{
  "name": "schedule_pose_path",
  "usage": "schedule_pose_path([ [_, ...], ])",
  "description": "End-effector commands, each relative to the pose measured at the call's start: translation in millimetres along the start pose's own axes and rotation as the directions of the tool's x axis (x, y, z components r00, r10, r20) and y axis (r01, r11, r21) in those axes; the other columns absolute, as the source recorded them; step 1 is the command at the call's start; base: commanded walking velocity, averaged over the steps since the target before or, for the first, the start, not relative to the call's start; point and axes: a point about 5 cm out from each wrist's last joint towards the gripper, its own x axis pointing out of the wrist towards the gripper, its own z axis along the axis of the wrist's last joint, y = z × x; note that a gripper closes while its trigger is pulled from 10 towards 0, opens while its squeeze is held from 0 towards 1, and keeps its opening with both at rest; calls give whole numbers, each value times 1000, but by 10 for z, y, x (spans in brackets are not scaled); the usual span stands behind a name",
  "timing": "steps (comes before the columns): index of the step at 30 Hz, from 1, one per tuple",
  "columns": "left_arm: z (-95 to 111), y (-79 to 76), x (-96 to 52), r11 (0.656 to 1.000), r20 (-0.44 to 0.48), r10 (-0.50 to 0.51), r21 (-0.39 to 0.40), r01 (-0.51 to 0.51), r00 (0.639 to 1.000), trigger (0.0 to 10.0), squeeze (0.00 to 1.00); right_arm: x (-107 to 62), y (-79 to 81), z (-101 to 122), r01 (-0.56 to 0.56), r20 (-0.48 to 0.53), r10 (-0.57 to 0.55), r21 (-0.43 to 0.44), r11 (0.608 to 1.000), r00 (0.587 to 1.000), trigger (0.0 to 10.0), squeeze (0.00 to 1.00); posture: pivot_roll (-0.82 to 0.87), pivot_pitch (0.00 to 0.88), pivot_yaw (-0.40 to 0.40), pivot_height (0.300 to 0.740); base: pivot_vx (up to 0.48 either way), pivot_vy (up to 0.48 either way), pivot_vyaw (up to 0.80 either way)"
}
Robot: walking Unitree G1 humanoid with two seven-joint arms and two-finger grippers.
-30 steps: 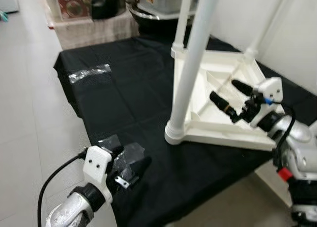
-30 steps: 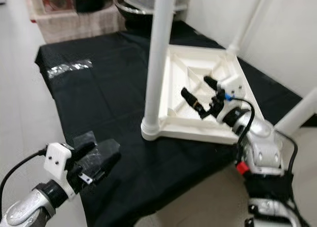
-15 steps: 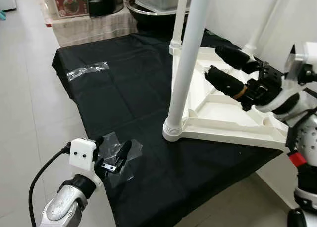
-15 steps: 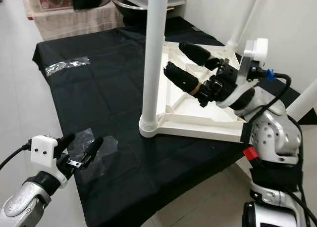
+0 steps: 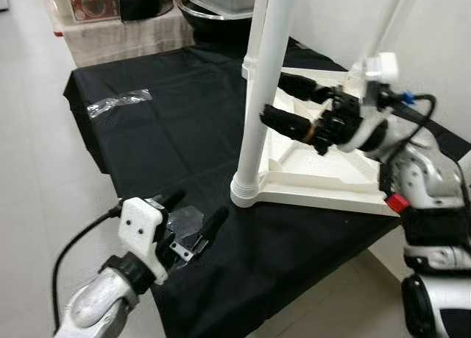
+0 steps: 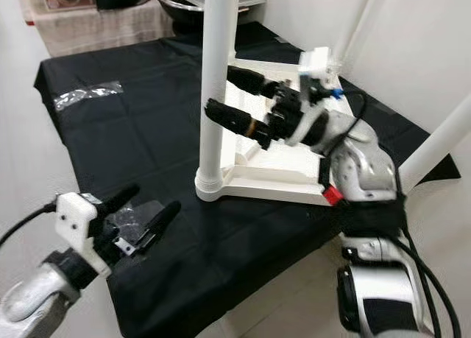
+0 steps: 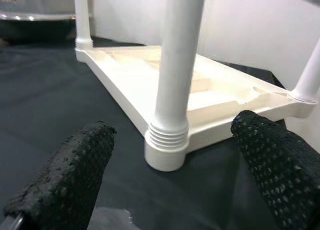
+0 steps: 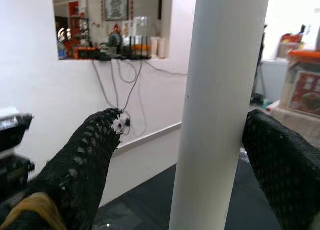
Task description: Building children table
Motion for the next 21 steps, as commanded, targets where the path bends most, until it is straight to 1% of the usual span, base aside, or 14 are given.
schedule_pose_path([
  [1,20,12,-40,1000,-1,-4,2,4,1000,10000,0,27,9,-64,-37,-29,37,2,999,999,10000,0,96,190,-96,740,0,0,0],
  [3,45,35,-59,1000,1,-1,13,1,1000,10000,0,31,-6,-88,-41,-45,41,-2,999,998,10000,0,100,195,-98,740,0,0,0],
  [4,123,85,-106,999,12,4,36,-5,1000,10000,0,50,-6,-136,-73,-57,74,20,997,996,10000,0,111,219,-108,740,0,0,0],
  [5,123,85,-106,999,12,4,36,-5,1000,10000,0,50,-6,-136,-73,-57,74,20,997,996,10000,0,111,219,-108,740,0,0,0],
  [7,281,147,-195,997,30,-11,76,8,999,10000,0,84,34,-249,-163,-82,170,84,983,982,10000,0,125,237,-118,740,0,0,0],
  [9,383,165,-263,996,41,-34,87,30,999,10000,0,105,68,-318,-229,-101,241,122,966,965,10000,0,130,251,-123,740,0,0,0],
  [12,428,166,-299,995,44,-52,84,48,998,10000,0,119,74,-341,-260,-108,274,134,956,956,10000,0,132,257,-125,740,0,0,0],
  [14,498,139,-347,992,37,-97,84,94,995,10000,0,157,72,-353,-310,-110,326,143,940,939,10000,0,138,263,-130,740,0,0,0],
  [16,538,107,-368,988,27,-126,88,123,992,10000,0,209,61,-313,-353,-96,367,141,925,925,10000,0,146,274,-132,740,0,0,0],
  [19,559,91,-373,988,28,-132,87,129,991,10000,0,239,46,-275,-380,-96,394,139,915,914,10000,0,147,275,-133,740,0,0,0],
  [21,570,68,-370,987,28,-142,79,139,990,10000,0,251,11,-248,-384,-111,398,128,915,911,10000,0,148,276,-133,740,0,0,0],
])
